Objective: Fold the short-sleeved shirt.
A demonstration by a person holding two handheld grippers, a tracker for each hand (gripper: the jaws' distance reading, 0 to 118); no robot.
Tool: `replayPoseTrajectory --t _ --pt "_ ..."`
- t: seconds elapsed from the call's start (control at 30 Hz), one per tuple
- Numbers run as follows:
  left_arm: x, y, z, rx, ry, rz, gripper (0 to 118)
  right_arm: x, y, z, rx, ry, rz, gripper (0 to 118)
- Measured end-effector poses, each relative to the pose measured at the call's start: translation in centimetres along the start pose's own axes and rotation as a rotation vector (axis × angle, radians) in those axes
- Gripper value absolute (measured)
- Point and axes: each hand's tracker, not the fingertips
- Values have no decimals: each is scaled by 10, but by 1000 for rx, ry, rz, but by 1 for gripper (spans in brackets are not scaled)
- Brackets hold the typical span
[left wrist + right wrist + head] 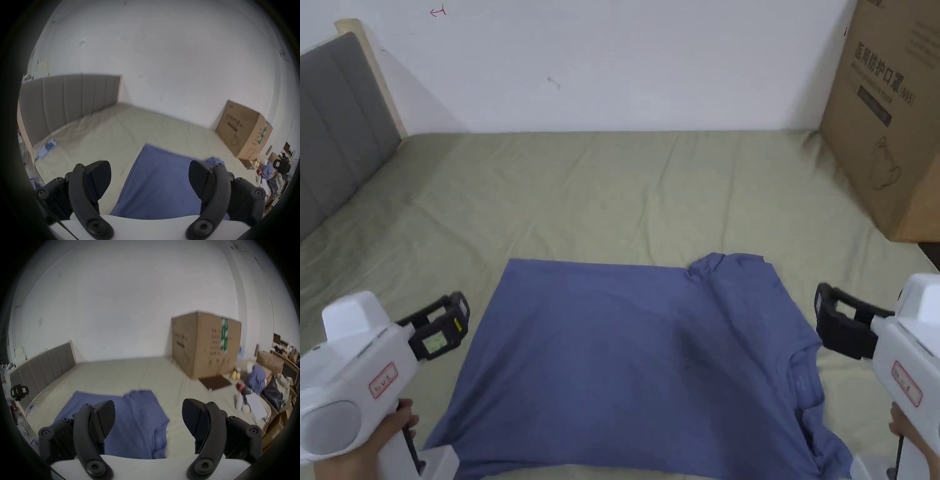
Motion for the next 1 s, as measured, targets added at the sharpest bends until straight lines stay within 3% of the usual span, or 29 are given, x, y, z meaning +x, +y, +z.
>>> replayPoseTrajectory --t 0.1,0.2,0.27,0.3,0.33,0.6,1.0 --pt "3 3 0 105 -7 -2 84 -15 12 13 80 -23 36 88" --pt "12 2 5 158 -15 -24 54 -25 14 19 113 -33 64 77" --pt "17 -1 9 197 -33 -72 13 -30 13 22 130 -41 81 42" --pt "24 -2 13 194 -40 -104 2 -33 13 23 136 -43 86 19" --pt "27 -4 14 181 -49 -140 0 -33 13 23 142 -43 94 0" --pt "19 -11 10 68 -37 -223 0 -32 11 18 135 -48 95 0" --pt "-44 -87 -17 -415 48 -205 0 -30 -2 6 74 -28 94 0"
